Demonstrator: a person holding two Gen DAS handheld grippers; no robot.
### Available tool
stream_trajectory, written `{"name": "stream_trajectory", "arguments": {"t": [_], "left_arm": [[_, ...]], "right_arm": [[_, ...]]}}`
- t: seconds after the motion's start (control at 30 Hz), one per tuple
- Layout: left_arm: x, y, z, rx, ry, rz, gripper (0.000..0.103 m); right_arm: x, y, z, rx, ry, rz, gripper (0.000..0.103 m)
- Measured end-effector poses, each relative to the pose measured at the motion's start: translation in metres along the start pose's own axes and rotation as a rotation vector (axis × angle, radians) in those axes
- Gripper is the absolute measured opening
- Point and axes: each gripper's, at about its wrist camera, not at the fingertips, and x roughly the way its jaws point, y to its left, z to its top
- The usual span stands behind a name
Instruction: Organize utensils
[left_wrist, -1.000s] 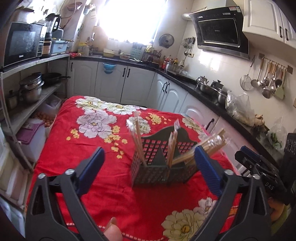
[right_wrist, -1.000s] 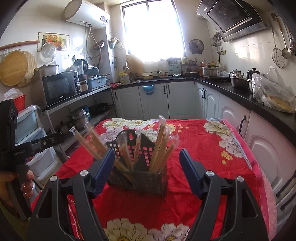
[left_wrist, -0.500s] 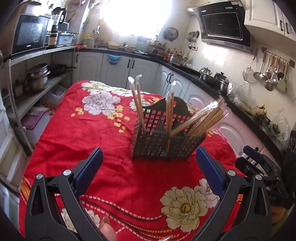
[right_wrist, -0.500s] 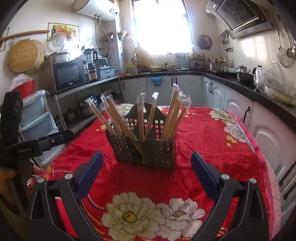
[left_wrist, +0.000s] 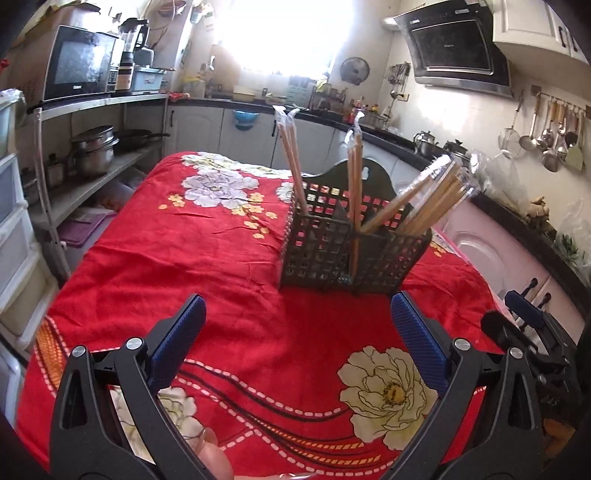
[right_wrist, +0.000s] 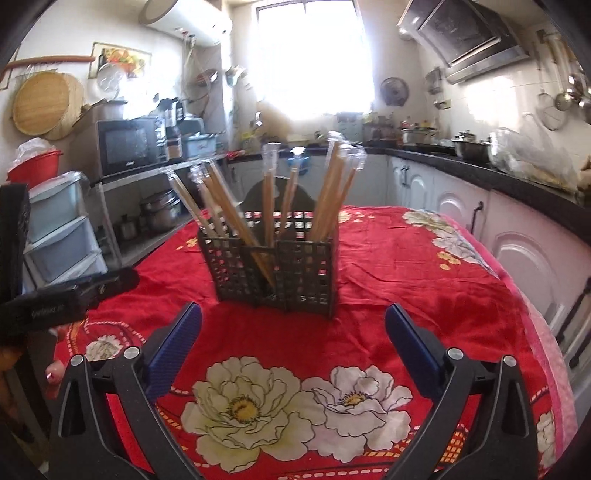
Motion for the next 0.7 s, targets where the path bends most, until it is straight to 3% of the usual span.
{"name": "stream_trajectory", "arguments": {"t": [0.37,0.5,0.7], "left_arm": [[-0.002,-0.008,-0.019,0.055,-0.113,-0.02,0.092],[-0.004,-0.009,-0.023,0.064,-0.155,-0.04,0.092],[-0.001,-0.011,-0.03,0.082,-0.183,-0.011,0.092]], "right_arm": [[-0.006,-0.008,-0.019,-0.016,-0.128,-0.101,0.097],[-0.008,-0.007,-0.023,0.0,-0.143,-0.091,0.097],[-0.008,-0.005,-0.029,0.006,-0.163,-0.086,0.097]]}}
